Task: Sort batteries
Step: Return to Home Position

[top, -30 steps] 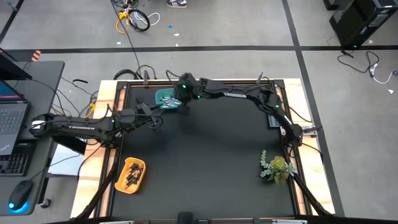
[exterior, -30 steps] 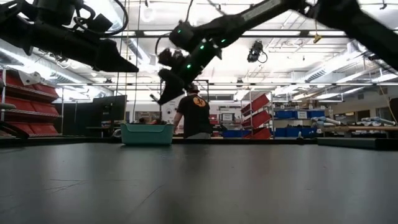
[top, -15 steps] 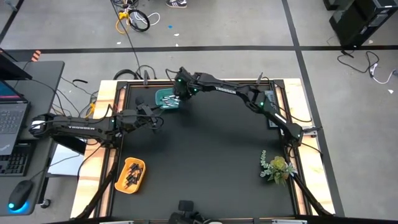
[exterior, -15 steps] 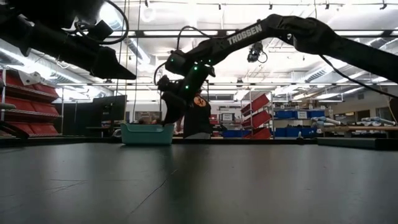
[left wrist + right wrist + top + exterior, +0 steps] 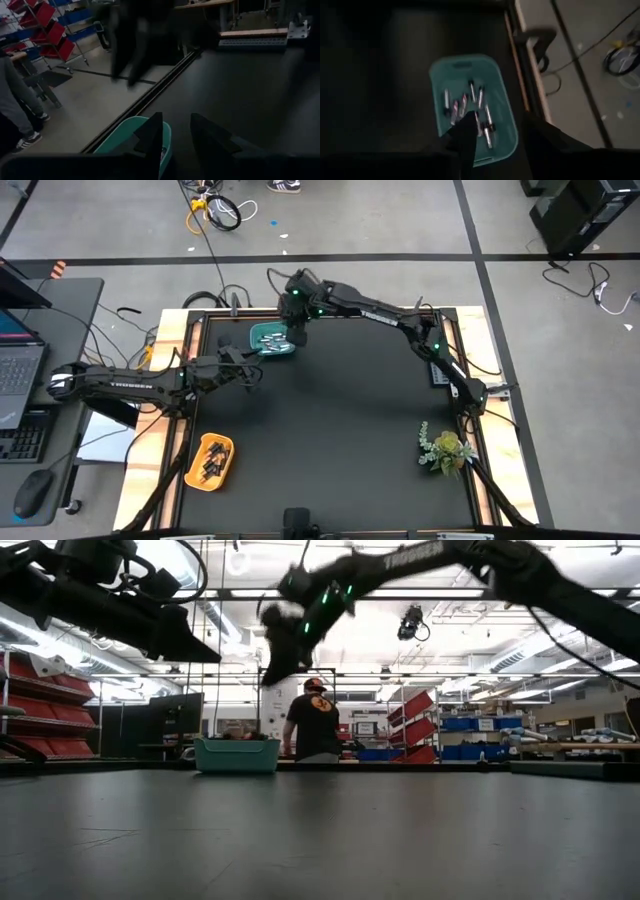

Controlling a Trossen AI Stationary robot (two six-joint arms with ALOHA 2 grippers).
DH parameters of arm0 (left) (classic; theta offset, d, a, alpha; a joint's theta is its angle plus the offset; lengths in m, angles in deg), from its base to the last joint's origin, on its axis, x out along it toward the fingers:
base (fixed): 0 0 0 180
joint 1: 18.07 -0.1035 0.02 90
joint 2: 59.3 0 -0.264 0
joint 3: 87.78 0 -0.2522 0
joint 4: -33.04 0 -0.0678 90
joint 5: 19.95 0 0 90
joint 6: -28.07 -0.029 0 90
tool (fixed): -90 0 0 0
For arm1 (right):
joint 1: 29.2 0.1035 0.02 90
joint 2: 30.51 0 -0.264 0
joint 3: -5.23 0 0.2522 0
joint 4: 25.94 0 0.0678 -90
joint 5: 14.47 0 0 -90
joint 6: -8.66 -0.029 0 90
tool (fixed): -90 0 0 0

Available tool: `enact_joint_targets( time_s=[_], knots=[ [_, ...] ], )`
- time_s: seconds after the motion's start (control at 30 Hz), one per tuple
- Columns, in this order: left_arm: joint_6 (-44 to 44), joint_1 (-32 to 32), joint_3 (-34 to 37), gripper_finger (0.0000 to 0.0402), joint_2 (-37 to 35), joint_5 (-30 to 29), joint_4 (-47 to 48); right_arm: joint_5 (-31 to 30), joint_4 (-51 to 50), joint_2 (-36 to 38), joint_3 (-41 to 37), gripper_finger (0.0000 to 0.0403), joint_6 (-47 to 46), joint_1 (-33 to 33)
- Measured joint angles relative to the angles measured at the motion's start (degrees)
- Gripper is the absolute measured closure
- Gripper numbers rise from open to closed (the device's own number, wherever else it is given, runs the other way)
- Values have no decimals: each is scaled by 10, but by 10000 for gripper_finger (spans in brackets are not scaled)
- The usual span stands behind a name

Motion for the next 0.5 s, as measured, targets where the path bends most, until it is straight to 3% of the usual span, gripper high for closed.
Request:
enact_joint_targets(
  time_s=[0.27,0.37,0.5],
  knots=[
    [61,21,0,286,-17,19,24,-1,-98,102,-26,288,15,23],
    [81,41,1,286,-31,19,32,-14,-67,156,-118,296,8,29],
    [86,76,1,286,-44,-3,32,-31,72,255,-336,302,-19,31]
  ],
)
